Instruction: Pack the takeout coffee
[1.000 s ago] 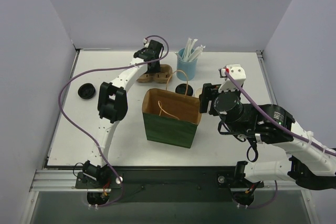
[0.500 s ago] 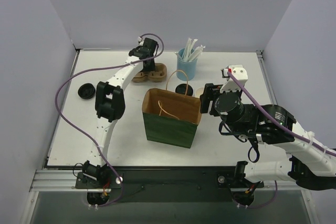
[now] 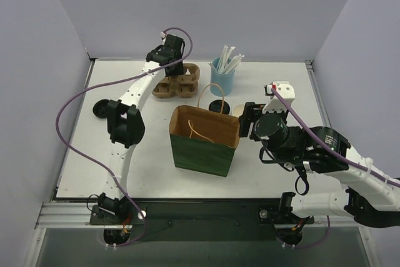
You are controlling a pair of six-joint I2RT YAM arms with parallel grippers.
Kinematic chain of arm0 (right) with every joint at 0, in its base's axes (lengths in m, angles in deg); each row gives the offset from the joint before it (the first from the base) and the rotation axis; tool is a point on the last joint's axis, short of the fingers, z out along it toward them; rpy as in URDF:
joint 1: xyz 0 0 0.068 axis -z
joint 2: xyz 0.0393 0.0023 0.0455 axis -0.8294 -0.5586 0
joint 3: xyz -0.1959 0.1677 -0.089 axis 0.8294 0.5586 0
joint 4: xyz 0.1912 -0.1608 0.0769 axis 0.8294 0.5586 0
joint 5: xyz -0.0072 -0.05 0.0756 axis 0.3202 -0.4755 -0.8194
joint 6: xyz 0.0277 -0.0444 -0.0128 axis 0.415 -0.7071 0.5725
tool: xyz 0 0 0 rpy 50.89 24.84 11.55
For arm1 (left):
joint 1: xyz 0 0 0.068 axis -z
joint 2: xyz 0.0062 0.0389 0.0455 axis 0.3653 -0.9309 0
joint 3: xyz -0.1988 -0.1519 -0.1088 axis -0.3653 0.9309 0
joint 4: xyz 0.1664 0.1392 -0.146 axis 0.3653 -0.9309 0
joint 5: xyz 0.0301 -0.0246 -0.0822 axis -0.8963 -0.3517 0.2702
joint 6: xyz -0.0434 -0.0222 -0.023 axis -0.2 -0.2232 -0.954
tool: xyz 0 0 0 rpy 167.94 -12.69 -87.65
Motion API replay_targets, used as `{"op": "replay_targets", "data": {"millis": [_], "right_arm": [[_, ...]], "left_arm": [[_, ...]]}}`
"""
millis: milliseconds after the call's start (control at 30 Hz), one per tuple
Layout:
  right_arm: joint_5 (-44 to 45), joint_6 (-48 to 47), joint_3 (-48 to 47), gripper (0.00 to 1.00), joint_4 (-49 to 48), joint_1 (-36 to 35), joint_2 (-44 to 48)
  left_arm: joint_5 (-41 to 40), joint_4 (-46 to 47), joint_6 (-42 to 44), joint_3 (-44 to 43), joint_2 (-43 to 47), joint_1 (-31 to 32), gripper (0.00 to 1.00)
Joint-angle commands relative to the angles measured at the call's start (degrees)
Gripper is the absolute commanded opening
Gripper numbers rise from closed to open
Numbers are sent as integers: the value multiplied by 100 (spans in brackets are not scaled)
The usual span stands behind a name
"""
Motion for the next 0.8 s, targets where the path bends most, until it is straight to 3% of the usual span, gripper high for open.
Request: {"op": "replay_targets", "data": {"millis": [0, 200, 333, 400, 533, 767], "right_arm": [[220, 243, 88, 61, 282, 37, 184], [168, 174, 299, 61, 485, 125, 465], [221, -564, 212, 62, 476, 449, 483], [-94, -1255, 89, 62, 336, 730, 448], [-1542, -1917, -9, 62, 2, 1258, 386], [-2608, -1989, 132, 62, -200, 1953, 518]], "left_arm": [[218, -294, -49, -412, 558, -20, 51], [613, -636, -198, -465, 1084, 7, 51], [955, -909, -339, -561, 1498, 16, 50], [1114, -1032, -470, -693, 1708, 24, 50], [1728, -1436, -761, -940, 2104, 33, 49], [2484, -1920, -1025, -712, 2974, 270, 48]]}}
